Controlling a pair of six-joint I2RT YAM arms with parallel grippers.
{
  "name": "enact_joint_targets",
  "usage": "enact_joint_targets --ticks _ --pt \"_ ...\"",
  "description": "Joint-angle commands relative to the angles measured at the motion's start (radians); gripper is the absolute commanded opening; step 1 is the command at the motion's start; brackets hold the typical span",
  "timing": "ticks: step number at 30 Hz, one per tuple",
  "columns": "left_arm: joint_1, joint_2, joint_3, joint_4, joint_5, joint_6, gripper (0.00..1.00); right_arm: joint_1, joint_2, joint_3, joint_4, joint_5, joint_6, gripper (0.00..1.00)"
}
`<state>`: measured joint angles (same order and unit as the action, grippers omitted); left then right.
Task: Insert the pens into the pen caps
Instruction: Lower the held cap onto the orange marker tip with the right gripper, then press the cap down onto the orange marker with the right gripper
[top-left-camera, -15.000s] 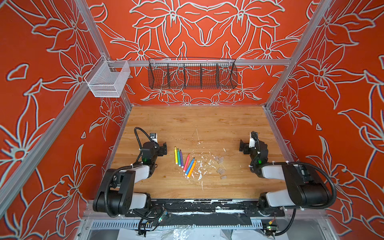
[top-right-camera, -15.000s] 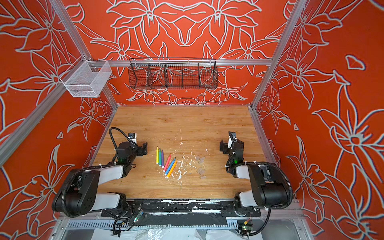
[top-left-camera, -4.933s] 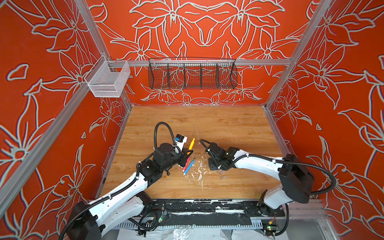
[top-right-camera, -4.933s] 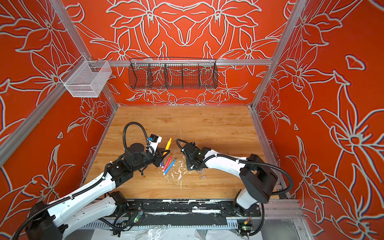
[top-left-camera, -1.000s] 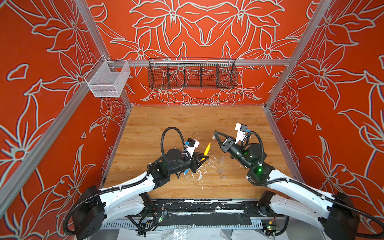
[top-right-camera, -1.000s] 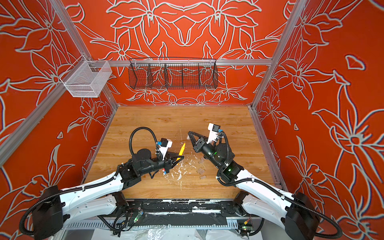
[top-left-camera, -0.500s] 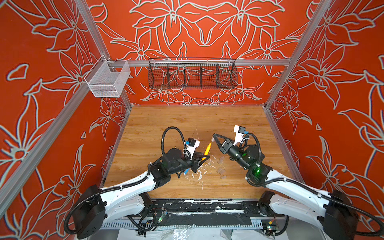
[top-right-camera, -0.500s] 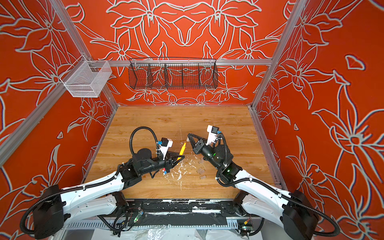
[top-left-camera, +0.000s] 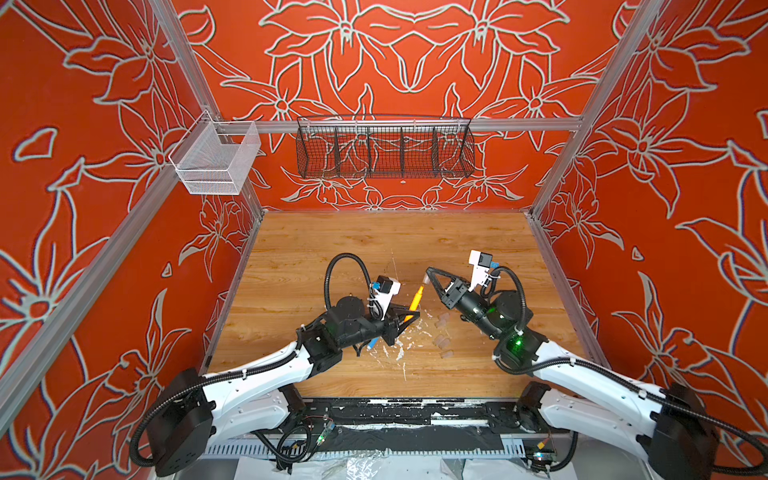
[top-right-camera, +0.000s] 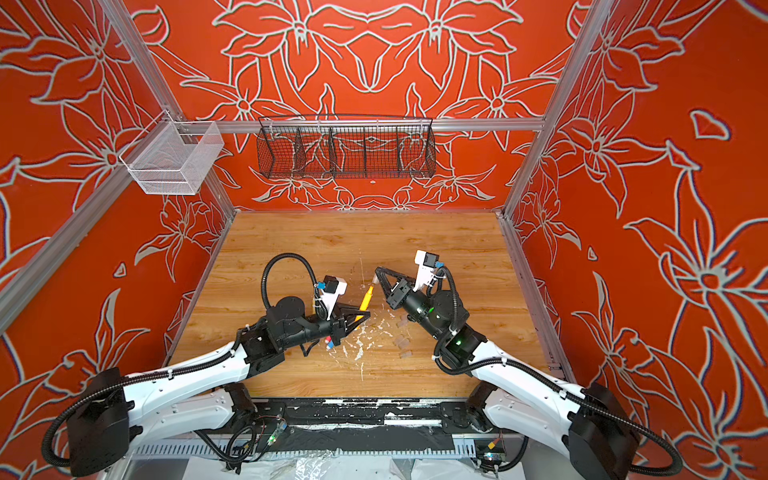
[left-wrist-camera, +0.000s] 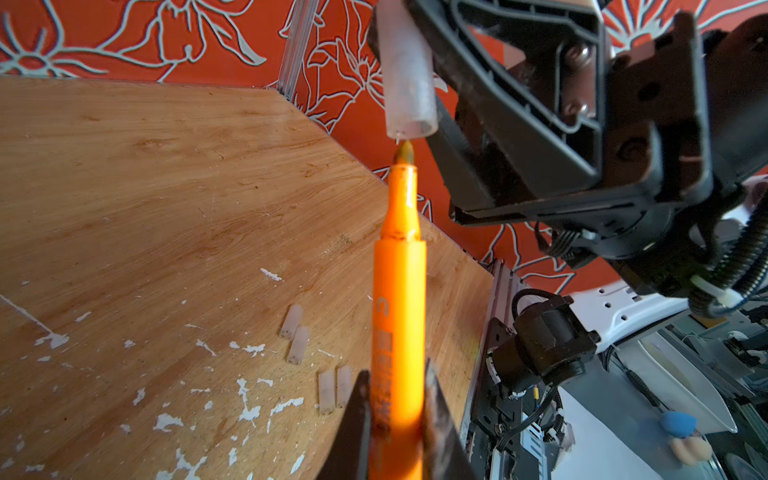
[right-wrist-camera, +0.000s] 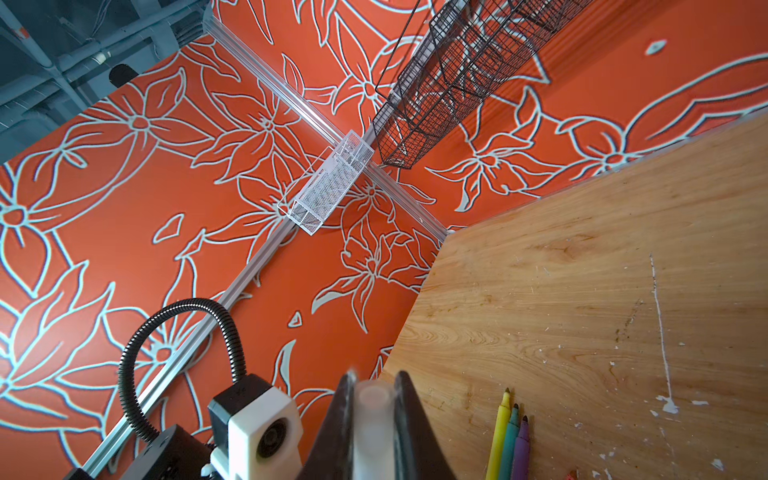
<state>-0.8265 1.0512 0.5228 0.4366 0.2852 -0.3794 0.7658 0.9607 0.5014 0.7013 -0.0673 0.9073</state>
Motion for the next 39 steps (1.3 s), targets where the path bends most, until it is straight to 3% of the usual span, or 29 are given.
enact_joint_targets --ticks 1,24,30,35,39 --pt "-0.008 -0.011 0.026 0.029 0.004 0.002 0.0 0.012 0.001 -0.009 0.034 -0.013 0.015 0.0" --pt "-0.003 -0.003 0.098 -0.009 -0.067 -0.041 0.0 0.072 0.077 -0.124 0.153 -0.046 0.04 0.0" --pt "0.021 -0.033 0.13 0.02 0.03 0.027 0.0 0.074 0.072 -0.13 0.141 -0.069 0.007 0.0" --pt "0.021 -0.133 -0.022 0.131 0.019 0.066 0.0 0.074 0.04 -0.117 0.092 -0.094 -0.043 0.23" --pt "0.021 -0.189 -0.043 0.05 -0.014 0.135 0.0 0.075 -0.018 -0.081 -0.019 -0.085 -0.101 0.4"
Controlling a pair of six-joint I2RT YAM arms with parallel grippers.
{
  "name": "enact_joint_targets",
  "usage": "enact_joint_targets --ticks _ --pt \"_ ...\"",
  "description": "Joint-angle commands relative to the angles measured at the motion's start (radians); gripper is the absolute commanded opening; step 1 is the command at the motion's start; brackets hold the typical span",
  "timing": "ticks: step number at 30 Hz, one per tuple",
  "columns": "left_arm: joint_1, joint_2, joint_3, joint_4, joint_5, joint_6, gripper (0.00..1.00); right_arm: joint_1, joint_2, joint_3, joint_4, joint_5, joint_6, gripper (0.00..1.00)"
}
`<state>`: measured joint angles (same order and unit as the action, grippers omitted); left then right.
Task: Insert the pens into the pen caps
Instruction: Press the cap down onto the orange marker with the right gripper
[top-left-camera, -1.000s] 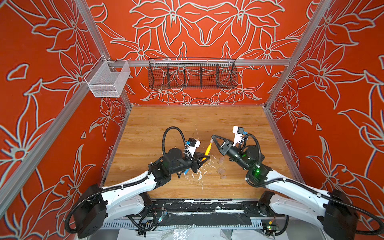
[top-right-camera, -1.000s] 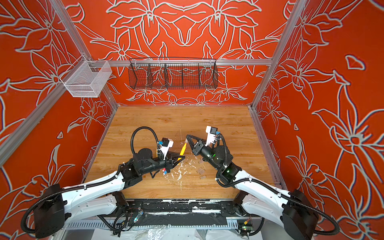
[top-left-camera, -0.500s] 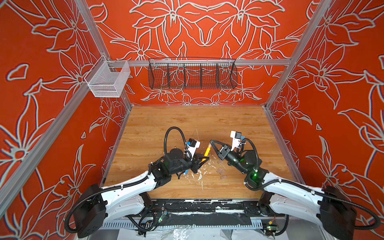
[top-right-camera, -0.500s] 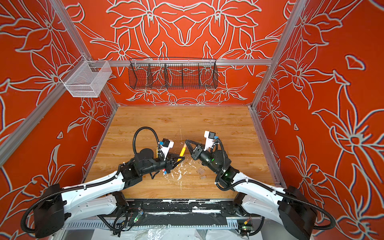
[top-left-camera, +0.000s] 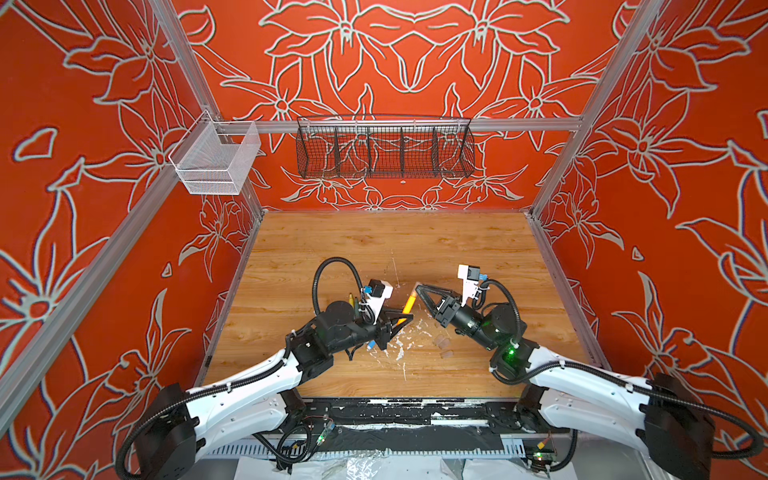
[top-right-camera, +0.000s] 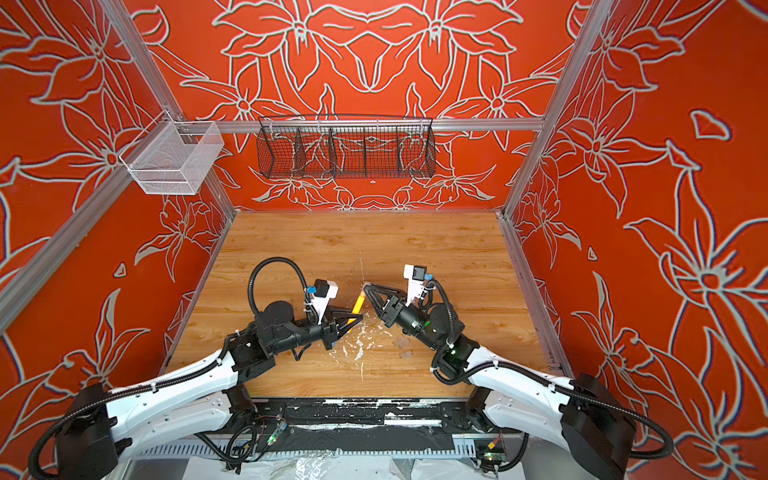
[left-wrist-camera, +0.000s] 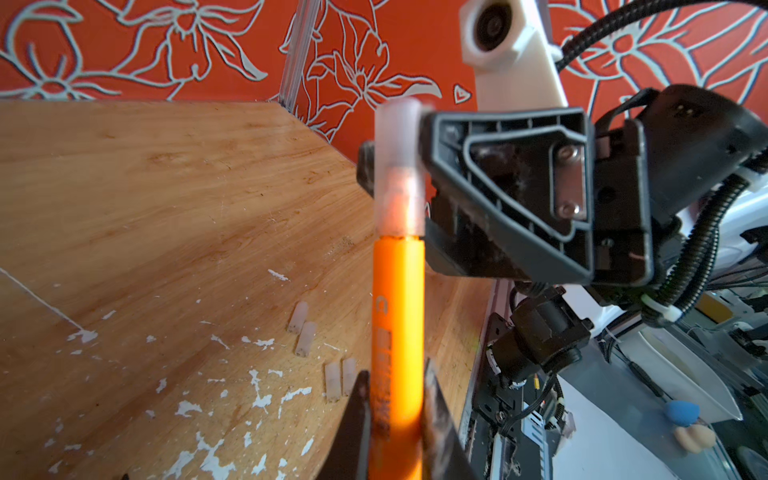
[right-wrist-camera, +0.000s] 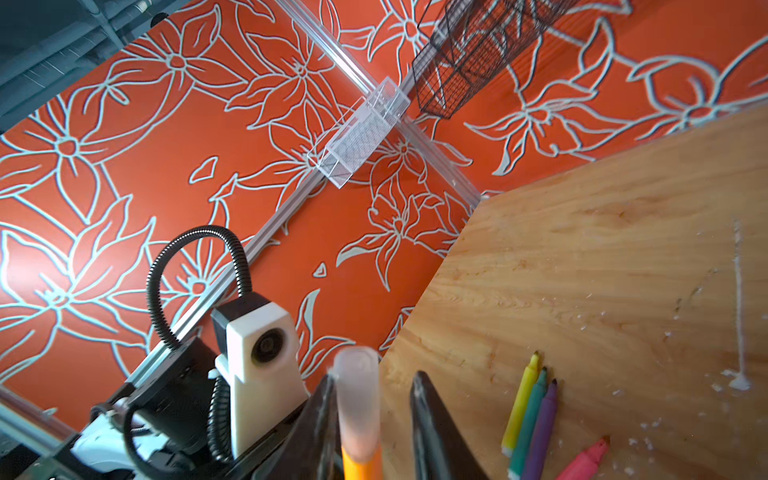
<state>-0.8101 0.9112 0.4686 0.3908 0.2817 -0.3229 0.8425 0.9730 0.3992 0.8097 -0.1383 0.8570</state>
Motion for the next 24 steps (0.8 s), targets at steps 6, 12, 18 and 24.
enact_joint_targets --ticks 6,12,18,24 --pt "0.005 -0.119 -0.058 0.084 0.029 0.183 0.0 -0.002 -0.086 0.075 -0.198 -0.02 -0.108 0.5" --pt "0.004 -0.165 -0.078 0.044 -0.02 0.226 0.0 -0.001 -0.109 0.095 -0.176 -0.088 -0.149 0.51" --pt "0.004 -0.147 -0.069 0.03 -0.023 0.24 0.0 0.0 -0.159 0.078 -0.148 -0.087 -0.174 0.53" --pt "0.005 -0.118 -0.054 0.029 0.028 0.249 0.0 0.009 -0.091 0.132 -0.123 -0.141 -0.176 0.47"
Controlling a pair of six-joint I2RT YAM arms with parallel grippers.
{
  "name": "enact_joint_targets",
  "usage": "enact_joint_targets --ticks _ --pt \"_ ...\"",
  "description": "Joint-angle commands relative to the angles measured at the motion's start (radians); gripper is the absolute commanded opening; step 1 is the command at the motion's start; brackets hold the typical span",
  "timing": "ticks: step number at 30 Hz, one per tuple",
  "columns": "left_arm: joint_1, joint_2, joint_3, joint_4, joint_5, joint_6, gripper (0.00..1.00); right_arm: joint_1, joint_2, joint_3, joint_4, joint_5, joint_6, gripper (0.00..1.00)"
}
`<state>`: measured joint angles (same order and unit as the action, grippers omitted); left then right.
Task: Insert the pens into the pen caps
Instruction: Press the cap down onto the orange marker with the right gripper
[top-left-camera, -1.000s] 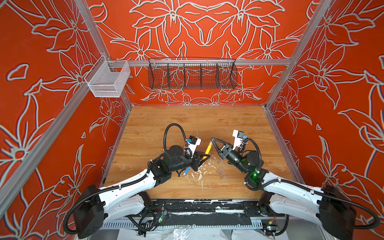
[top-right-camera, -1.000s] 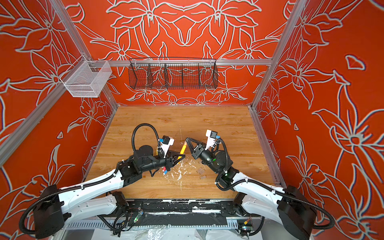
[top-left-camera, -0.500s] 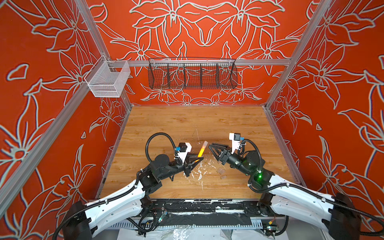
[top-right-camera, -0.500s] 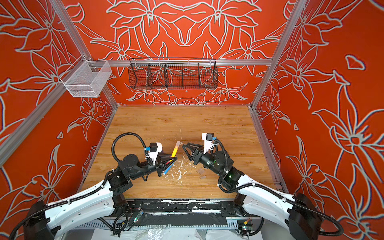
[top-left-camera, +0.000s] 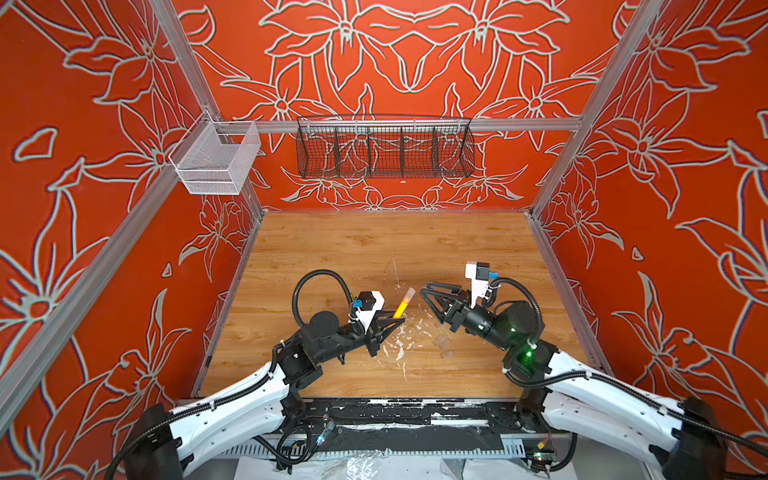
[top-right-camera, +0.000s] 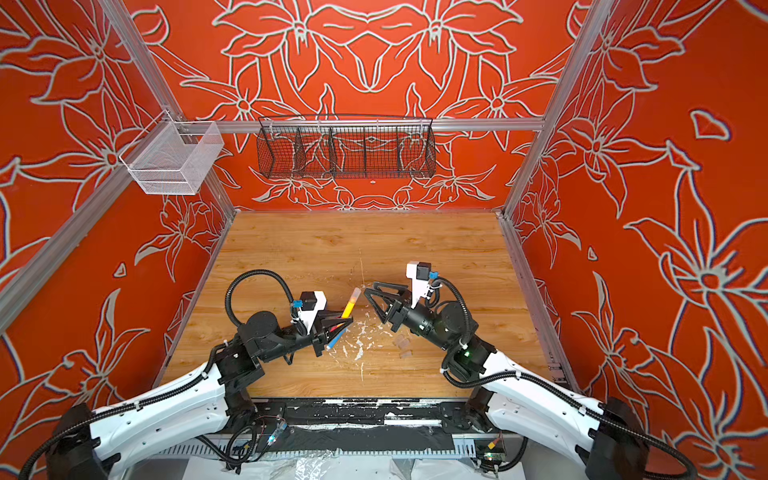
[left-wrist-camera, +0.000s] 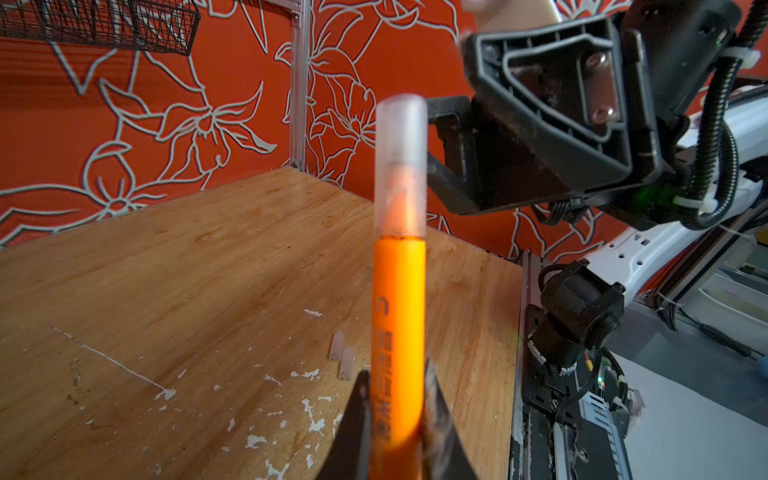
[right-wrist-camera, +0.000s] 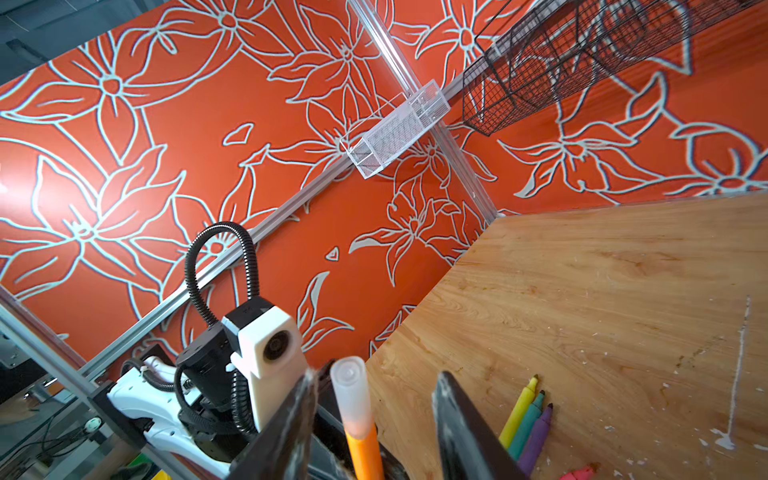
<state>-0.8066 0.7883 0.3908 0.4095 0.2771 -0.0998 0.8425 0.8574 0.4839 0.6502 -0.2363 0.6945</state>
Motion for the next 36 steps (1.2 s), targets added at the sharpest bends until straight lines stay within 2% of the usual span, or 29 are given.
enact_joint_targets --ticks 1,6,12,17,22,26,33,36 --pt "0.001 0.005 0.023 0.009 0.034 0.027 0.0 0.009 0.042 0.058 0.038 -0.048 -0.012 0.46" --pt "0.001 0.003 0.025 -0.001 0.026 0.031 0.0 0.019 0.111 0.101 0.056 -0.082 -0.006 0.44" --pt "0.001 0.005 0.028 -0.008 0.028 0.033 0.0 0.032 0.154 0.113 0.066 -0.082 -0.005 0.36" --pt "0.001 0.009 0.032 -0.014 0.015 0.027 0.0 0.041 0.171 0.115 0.069 -0.08 -0.013 0.34" --pt "0.001 0.025 0.047 -0.011 0.006 0.017 0.0 0.048 0.186 0.107 0.069 -0.064 -0.024 0.1" --pt "0.001 0.025 0.082 -0.021 -0.034 0.019 0.0 0.052 0.196 0.103 0.065 -0.067 -0.029 0.0" --pt "0.003 0.072 0.179 0.05 -0.114 0.061 0.0 0.072 0.205 0.061 0.115 -0.084 -0.029 0.0" --pt "0.023 0.095 0.211 0.101 -0.104 0.071 0.0 0.091 0.204 0.048 0.115 -0.078 -0.042 0.0"
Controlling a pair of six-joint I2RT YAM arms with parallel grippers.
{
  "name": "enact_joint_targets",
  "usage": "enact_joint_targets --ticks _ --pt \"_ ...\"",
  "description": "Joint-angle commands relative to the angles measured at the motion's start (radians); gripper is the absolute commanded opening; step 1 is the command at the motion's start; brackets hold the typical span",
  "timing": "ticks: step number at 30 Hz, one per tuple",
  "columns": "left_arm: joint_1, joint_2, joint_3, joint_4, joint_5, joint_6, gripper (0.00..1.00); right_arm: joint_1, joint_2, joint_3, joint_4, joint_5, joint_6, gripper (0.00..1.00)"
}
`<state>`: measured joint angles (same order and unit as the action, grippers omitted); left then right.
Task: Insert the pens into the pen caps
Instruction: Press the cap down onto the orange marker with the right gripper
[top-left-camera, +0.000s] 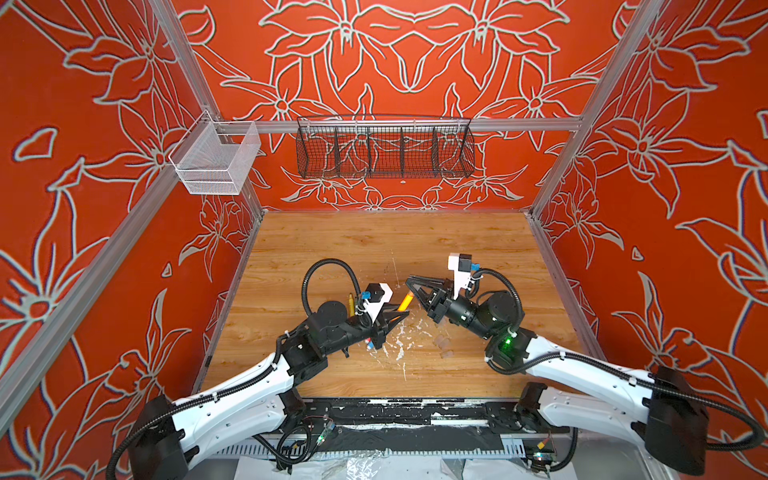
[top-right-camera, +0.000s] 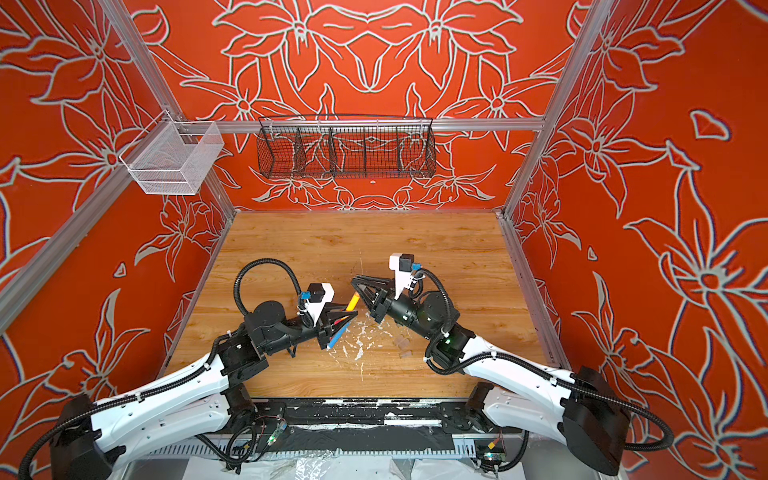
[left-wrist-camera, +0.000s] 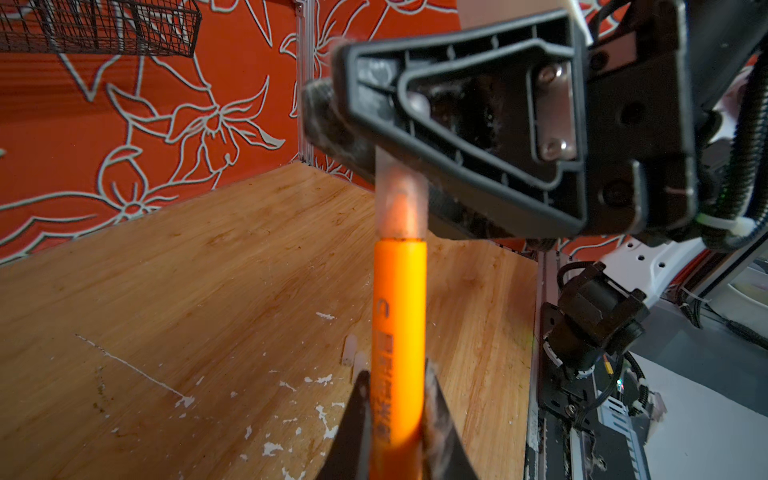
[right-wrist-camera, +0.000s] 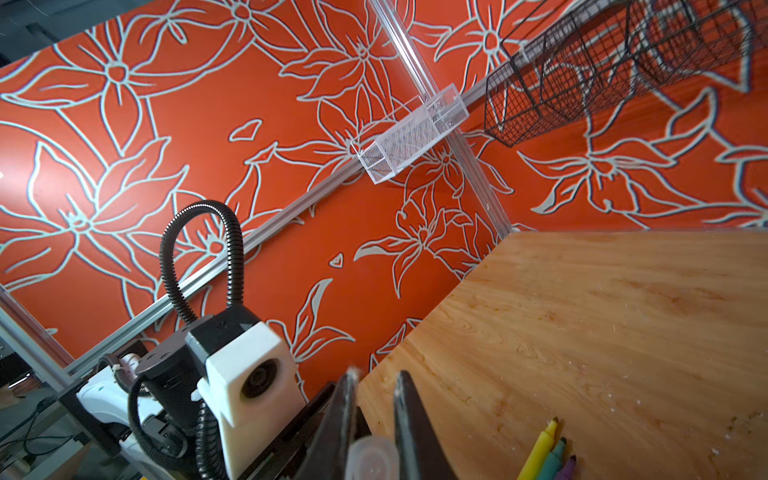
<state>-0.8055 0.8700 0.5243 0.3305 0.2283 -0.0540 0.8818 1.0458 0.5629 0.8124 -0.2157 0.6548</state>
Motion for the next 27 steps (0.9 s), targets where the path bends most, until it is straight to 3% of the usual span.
enact_joint_targets --ticks 1,11,20,27 --pt "0.034 0.02 0.092 0.183 -0.039 0.022 0.0 0.056 0.016 -0.038 -0.046 -0.093 -0.007 0.0" --pt "0.138 0.063 0.247 0.167 0.036 0.032 0.0 0.082 0.058 -0.096 0.016 -0.122 -0.002 0.0" --pt "0.138 0.055 0.307 0.168 0.016 0.08 0.0 0.12 0.195 -0.093 0.1 -0.175 0.016 0.0" --pt "0.14 0.056 0.33 0.197 -0.083 0.12 0.0 0.15 0.269 -0.089 0.178 -0.219 0.007 0.0"
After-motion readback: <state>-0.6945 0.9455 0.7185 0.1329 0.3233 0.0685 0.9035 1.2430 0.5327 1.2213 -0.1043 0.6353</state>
